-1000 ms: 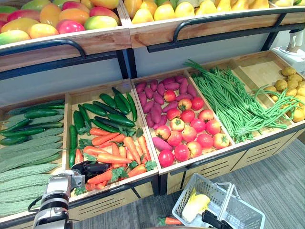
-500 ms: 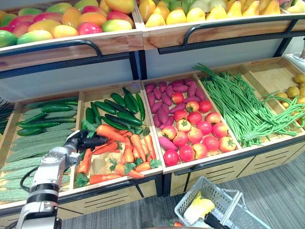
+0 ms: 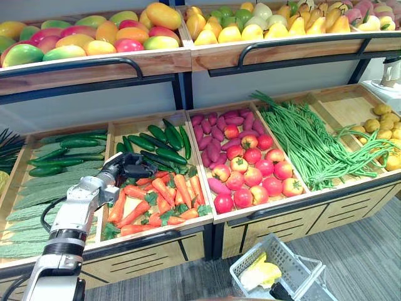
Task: Pick vegetable in the basket
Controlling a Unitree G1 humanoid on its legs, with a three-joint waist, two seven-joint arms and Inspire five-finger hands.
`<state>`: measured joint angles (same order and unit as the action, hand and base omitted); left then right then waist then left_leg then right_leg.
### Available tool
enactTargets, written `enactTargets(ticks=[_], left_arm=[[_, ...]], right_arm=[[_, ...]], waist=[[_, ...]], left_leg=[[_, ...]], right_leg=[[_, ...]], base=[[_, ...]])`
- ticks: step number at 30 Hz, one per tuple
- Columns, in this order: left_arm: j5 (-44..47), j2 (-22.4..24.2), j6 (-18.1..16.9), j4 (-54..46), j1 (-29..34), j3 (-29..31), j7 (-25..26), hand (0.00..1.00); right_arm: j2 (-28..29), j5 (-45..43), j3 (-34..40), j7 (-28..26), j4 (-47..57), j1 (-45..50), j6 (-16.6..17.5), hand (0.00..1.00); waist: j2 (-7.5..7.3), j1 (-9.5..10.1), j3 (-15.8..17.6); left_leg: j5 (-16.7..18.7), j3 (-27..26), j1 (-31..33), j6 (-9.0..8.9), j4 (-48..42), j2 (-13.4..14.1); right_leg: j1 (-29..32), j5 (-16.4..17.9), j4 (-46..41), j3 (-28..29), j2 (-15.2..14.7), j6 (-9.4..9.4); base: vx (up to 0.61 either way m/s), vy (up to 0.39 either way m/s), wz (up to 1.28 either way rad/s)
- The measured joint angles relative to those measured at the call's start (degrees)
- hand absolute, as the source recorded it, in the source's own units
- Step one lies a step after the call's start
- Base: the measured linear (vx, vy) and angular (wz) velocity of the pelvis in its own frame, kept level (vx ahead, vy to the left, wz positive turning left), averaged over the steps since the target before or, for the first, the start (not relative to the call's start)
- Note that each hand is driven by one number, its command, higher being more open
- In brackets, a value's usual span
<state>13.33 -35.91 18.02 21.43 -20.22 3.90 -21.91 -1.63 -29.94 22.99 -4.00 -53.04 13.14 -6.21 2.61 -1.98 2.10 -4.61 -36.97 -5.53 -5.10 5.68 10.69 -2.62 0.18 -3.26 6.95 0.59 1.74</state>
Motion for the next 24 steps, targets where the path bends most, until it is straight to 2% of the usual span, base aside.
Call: enactTargets(ticks=[3,10,14,16,18,22,23,24], left_arm=[[0.70,0.02,0.10,-0.01,-1.40,-1.49,0.26,0.00],[0.83,0.18,1.96,-2.23,-1.57,-1.52,0.46,0.00],[0.84,0.34,3.05,-2.31,-1.82,-2.07,0.52,0.00],[0.83,0.34,3.40,-2.30,-2.36,-3.27,0.55,0.00],[0.80,0.33,3.63,-2.18,-2.53,-3.40,0.63,0.00],[0.64,0.31,3.86,-1.58,-2.53,-3.39,0.51,0.00],[0.54,0.26,3.89,-1.11,-2.53,-3.39,0.32,1.00],[0.49,0.25,3.90,-0.91,-2.53,-3.39,0.24,1.00]], right_arm=[[0.24,-1.68,1.63,2.04,-0.03,0.65,-0.01,0.00],[1.02,-1.61,7.48,2.72,-0.02,2.19,-0.08,0.00],[0.94,-1.50,7.99,2.61,0.26,3.01,-0.07,0.00],[1.03,-1.41,8.85,2.19,0.28,3.77,-0.07,0.00],[1.57,-1.11,9.48,1.78,0.26,4.34,-0.07,0.00],[1.73,-0.38,9.41,0.95,0.25,4.22,-0.07,0.00],[1.73,-0.05,8.81,0.39,0.24,4.09,-0.07,0.00],[1.73,0.22,8.33,0.31,0.24,4.01,-0.06,0.00]], waist=[[0.00,-0.03,-0.04],[-0.17,-0.54,-0.13],[-0.39,-1.46,-0.22],[-0.77,-1.43,-0.38],[-1.87,-1.44,-0.79],[-2.62,-1.43,-0.98],[-2.64,-1.43,-0.99],[-2.64,-1.43,-0.99]], left_leg=[[0.00,-0.32,0.47,0.00,0.00,0.19],[-0.17,-2.04,0.80,-0.25,0.01,0.73],[-2.03,-3.64,0.77,0.02,0.00,1.06],[-3.09,-3.65,0.75,0.52,0.00,0.91],[-2.94,-3.63,0.78,0.83,0.00,0.04],[-2.28,-3.43,0.78,1.78,0.01,-1.38],[-2.04,-3.35,0.79,2.05,0.01,-1.77],[-1.98,-3.33,0.80,2.12,0.01,-1.89]], right_leg=[[0.42,-0.76,0.31,0.07,0.10,0.01],[1.06,-0.92,1.03,0.96,0.53,-0.23],[1.27,-0.85,1.90,0.80,0.52,0.14],[0.91,-0.87,2.12,0.63,0.24,0.49],[0.64,-1.02,2.50,0.68,-0.64,1.08],[0.50,-1.08,2.43,0.78,-2.01,1.58],[0.48,-1.07,2.39,0.77,-2.42,1.64],[0.48,-1.07,2.39,0.77,-2.53,1.65]], base=[[-0.06,-0.046,0.00],[-0.04,-0.067,-0.06],[-0.03,-0.044,-0.01],[0.00,0.004,0.05],[0.03,0.031,0.04],[0.03,0.025,0.03],[0.02,0.002,0.03],[0.02,-0.012,0.03]])
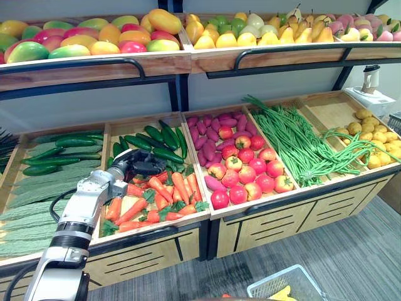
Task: Pick vegetable in the basket
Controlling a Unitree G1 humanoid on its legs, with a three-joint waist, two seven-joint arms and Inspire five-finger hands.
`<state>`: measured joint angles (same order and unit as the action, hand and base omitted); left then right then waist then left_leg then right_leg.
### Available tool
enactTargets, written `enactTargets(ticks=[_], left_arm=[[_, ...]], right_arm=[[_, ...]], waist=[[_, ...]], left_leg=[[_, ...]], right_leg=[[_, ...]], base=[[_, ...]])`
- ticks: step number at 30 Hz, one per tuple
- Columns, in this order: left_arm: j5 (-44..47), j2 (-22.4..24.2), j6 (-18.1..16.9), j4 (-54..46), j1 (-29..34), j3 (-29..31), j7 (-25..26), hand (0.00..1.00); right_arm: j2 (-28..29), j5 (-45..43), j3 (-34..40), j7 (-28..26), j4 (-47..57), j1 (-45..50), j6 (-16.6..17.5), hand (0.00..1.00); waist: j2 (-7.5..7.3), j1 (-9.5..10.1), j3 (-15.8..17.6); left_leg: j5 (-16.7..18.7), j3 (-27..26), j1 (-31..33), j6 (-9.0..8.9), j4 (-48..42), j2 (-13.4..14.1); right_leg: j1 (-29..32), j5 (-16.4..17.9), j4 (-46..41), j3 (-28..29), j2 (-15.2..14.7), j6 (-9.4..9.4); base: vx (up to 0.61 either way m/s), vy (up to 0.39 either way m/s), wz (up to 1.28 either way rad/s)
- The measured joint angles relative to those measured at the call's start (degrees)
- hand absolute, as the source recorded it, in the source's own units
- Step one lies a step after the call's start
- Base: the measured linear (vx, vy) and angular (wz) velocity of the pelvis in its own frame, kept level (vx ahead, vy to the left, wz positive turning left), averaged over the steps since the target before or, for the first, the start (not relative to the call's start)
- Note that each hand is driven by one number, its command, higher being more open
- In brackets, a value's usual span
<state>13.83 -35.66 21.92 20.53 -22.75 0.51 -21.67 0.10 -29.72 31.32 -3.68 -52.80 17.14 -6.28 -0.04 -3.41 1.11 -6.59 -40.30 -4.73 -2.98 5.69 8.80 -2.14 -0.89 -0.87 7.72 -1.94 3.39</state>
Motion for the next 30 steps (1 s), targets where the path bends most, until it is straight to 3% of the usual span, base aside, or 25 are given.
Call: enactTargets(ticks=[11,18,30], left_arm=[[-7.44,-0.01,1.01,6.86,0.02,1.23,-0.44,1.00],[-14.35,-0.67,0.41,9.06,0.01,4.25,1.77,1.00],[-23.82,-0.87,-0.63,10.21,-1.38,4.43,5.00,1.00]], right_arm=[[-0.93,0.55,-5.03,-1.48,0.19,-1.14,0.50,0.00],[-0.94,0.64,-6.21,-3.26,0.20,-1.25,0.55,0.00],[-2.02,0.62,-8.53,-3.93,0.39,-1.23,0.57,0.00]], waist=[[0.17,-0.14,0.16],[-0.85,-0.21,0.62],[-0.84,-0.54,0.66]], left_leg=[[0.21,0.22,0.02,0.29,0.01,-0.05],[0.09,0.08,0.01,0.11,0.01,-0.32],[0.11,-0.23,0.06,0.10,0.00,-0.25]], right_leg=[[0.07,0.07,-0.19,-0.18,-0.02,-0.06],[0.11,0.11,-0.09,0.01,-0.26,-0.01],[0.45,0.13,-0.19,0.36,-0.15,-0.04]], base=[[-0.01,-0.047,0.01],[0.01,-0.038,-0.01],[0.00,-0.027,-0.01]])
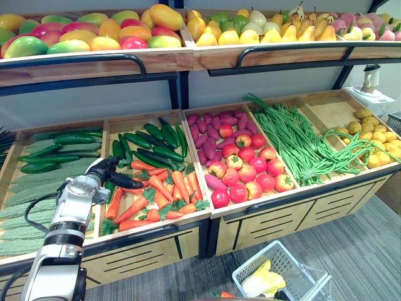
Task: Pick vegetable in the basket
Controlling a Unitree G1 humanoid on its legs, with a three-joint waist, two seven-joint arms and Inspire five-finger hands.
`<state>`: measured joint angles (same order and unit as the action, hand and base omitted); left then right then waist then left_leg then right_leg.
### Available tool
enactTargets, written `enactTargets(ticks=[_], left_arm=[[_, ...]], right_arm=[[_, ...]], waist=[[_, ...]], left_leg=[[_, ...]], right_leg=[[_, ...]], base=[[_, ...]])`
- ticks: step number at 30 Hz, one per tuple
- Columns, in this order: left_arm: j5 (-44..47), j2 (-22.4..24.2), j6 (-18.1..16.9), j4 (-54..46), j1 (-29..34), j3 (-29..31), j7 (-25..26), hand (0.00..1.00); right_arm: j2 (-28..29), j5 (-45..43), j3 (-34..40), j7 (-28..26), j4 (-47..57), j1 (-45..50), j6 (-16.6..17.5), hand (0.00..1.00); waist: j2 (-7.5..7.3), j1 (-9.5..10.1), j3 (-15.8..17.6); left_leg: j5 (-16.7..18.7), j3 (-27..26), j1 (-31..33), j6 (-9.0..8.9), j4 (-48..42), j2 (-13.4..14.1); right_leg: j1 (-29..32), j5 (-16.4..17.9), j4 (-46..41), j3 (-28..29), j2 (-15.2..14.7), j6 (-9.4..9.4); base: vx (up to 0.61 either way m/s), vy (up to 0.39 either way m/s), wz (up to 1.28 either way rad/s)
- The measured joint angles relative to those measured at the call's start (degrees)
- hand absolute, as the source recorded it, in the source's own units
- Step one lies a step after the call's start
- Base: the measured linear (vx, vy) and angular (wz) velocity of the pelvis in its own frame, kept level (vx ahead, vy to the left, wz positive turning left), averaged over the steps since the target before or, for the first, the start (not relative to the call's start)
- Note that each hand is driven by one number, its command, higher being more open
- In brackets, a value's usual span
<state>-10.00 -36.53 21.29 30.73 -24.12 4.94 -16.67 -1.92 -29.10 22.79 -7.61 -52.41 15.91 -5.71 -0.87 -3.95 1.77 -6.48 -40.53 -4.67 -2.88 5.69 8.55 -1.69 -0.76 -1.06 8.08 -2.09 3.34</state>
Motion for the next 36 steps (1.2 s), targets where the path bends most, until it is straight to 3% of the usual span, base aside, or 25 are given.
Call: enactTargets(ticks=[18,27,36], left_arm=[[-17.73,2.08,-0.90,0.21,0.26,-4.77,1.99,1.00],[-22.25,2.44,-3.07,0.20,2.63,-6.80,6.74,1.00],[-23.84,2.72,-3.73,0.11,3.44,-9.05,7.17,1.00]], right_arm=[[-0.41,0.01,-1.64,-1.67,3.58,-0.04,-1.16,0.00],[-0.81,-0.01,-2.81,-2.48,5.31,-0.12,-1.30,0.00],[-1.23,-0.03,-3.75,-3.09,6.04,-0.57,-1.06,0.00]], waist=[[0.31,-1.63,2.05],[0.79,-2.39,3.29],[0.95,-2.50,4.21]], left_leg=[[0.16,-1.85,0.51,-0.19,-0.01,0.02],[0.21,-2.73,0.10,-0.26,-0.02,0.03],[0.13,-3.00,1.16,-0.15,-0.04,0.02]], right_leg=[[1.82,-0.03,-0.61,1.98,0.24,-0.02],[2.10,-0.01,-0.93,2.89,0.40,-0.02],[3.58,0.02,-1.44,3.18,0.49,0.00]], base=[[0.01,-0.031,-0.05],[0.01,-0.042,-0.05],[0.01,-0.041,-0.01]])
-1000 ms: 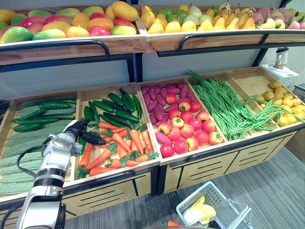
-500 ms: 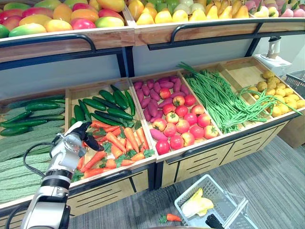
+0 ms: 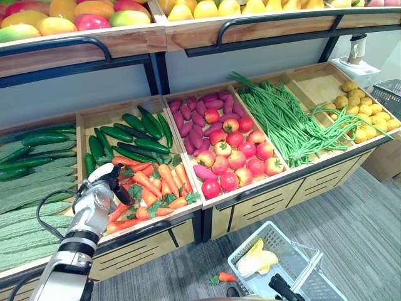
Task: Pick vegetable in the basket
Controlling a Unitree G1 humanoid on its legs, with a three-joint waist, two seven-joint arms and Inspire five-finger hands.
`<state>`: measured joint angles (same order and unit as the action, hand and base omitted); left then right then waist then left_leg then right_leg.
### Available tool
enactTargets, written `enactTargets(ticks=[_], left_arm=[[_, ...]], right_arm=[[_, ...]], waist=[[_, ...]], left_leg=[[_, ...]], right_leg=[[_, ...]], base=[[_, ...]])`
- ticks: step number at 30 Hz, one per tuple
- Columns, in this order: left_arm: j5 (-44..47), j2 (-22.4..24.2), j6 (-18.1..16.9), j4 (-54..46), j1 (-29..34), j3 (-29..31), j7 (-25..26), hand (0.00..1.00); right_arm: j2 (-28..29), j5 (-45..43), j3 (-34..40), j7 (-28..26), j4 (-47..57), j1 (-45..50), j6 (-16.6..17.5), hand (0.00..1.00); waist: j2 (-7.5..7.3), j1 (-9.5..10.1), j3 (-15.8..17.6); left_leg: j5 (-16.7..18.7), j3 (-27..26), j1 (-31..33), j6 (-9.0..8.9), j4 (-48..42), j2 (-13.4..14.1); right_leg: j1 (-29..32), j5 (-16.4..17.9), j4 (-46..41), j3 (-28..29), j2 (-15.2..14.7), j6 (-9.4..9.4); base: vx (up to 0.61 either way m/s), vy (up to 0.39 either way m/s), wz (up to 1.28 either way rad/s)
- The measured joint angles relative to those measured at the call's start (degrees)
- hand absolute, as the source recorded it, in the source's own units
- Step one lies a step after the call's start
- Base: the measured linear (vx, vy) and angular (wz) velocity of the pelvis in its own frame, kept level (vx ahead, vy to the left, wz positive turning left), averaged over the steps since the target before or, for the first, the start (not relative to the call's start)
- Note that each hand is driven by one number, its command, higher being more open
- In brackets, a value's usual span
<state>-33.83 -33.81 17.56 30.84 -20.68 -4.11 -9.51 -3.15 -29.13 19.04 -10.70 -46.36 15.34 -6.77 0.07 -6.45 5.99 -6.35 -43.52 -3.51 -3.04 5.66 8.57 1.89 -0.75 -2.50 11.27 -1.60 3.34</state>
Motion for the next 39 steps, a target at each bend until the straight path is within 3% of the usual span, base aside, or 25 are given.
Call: enactTargets(ticks=[14,31,39], left_arm=[[-3.59,1.19,0.02,-2.15,1.69,0.06,2.61,1.00],[-11.75,5.01,-0.30,-1.02,-1.61,5.93,11.49,1.00],[-11.77,8.01,-4.45,3.14,-1.92,10.19,11.51,1.00]], right_arm=[[-1.12,-0.08,-2.22,-0.30,2.27,-1.88,0.07,0.00],[-1.81,-0.21,-5.08,-0.58,4.52,-6.84,0.12,0.00],[-3.70,-0.13,-7.60,-0.56,4.43,-7.29,1.03,0.00]], waist=[[0.03,-0.01,4.66],[-0.71,0.41,10.99],[0.06,0.48,11.35]], left_leg=[[-0.05,-0.44,0.71,0.08,-0.03,-0.02],[-0.16,-2.16,3.08,0.40,-0.09,-0.50],[-0.04,-2.10,2.73,0.55,-0.08,-0.72]], right_leg=[[1.31,0.11,-0.81,0.53,0.09,0.16],[6.10,0.81,-3.73,2.61,0.18,1.33],[6.31,1.51,-4.47,2.66,0.05,1.64]], base=[[0.01,-0.036,-0.02],[0.00,-0.016,-0.05],[0.02,-0.008,0.00]])
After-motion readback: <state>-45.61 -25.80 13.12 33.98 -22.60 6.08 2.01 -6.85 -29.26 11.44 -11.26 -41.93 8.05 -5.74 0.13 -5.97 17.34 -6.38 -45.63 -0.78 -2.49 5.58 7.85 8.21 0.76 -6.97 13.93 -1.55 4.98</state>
